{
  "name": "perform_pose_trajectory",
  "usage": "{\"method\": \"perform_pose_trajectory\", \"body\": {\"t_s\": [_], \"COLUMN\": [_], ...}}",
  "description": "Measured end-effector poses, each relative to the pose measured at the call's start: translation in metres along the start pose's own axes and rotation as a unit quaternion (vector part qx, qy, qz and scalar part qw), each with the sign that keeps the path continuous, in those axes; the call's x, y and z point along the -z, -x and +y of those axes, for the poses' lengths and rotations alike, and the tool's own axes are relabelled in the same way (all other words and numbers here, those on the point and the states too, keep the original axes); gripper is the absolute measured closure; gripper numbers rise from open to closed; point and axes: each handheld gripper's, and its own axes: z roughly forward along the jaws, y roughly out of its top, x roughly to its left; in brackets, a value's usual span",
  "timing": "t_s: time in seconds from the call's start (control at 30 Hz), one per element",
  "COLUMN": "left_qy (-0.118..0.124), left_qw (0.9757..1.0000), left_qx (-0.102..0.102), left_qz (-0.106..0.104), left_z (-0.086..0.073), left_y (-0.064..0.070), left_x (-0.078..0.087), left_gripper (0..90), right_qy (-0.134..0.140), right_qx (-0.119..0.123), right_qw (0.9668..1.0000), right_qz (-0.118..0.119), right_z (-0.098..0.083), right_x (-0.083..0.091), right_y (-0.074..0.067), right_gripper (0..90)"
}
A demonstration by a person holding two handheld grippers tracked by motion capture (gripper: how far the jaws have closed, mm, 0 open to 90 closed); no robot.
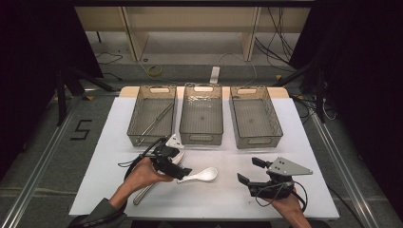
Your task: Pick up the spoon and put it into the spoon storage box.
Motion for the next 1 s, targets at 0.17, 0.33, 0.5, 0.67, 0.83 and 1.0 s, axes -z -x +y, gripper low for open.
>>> {"method": "perform_pose_trajectory", "body": {"t_s": [0.17,0.33,0.5,0.67,0.83,1.0], "left_qy": [-0.012,-0.028,-0.047,-0.060,-0.081,-0.092], "left_qw": [0.9999,0.9993,0.9977,0.9963,0.9935,0.9918], "left_qx": [-0.005,-0.022,-0.047,-0.057,-0.075,-0.084], "left_qz": [-0.006,-0.013,-0.016,-0.025,-0.029,-0.028], "left_z": [0.000,-0.001,-0.002,-0.003,-0.005,-0.006], "left_y": [0.004,0.011,0.018,0.022,0.025,0.026], "left_x": [-0.004,-0.009,-0.013,-0.020,-0.027,-0.033], "left_gripper": [18.0,21.3,27.8,35.1,44.6,51.6], "right_qy": [-0.002,-0.001,-0.005,-0.005,-0.005,-0.006], "right_qx": [0.003,0.008,0.010,0.010,0.010,0.008], "right_qw": [1.0000,1.0000,0.9999,0.9999,0.9999,0.9999], "right_qz": [0.000,-0.001,-0.001,-0.001,0.000,0.000], "right_z": [0.000,0.000,0.001,0.001,0.001,0.001], "right_x": [-0.001,0.000,-0.002,-0.002,-0.002,-0.002], "right_y": [0.000,-0.002,-0.003,-0.003,-0.003,-0.003], "right_gripper": [23.1,23.5,23.7,24.1,24.2,24.3]}}
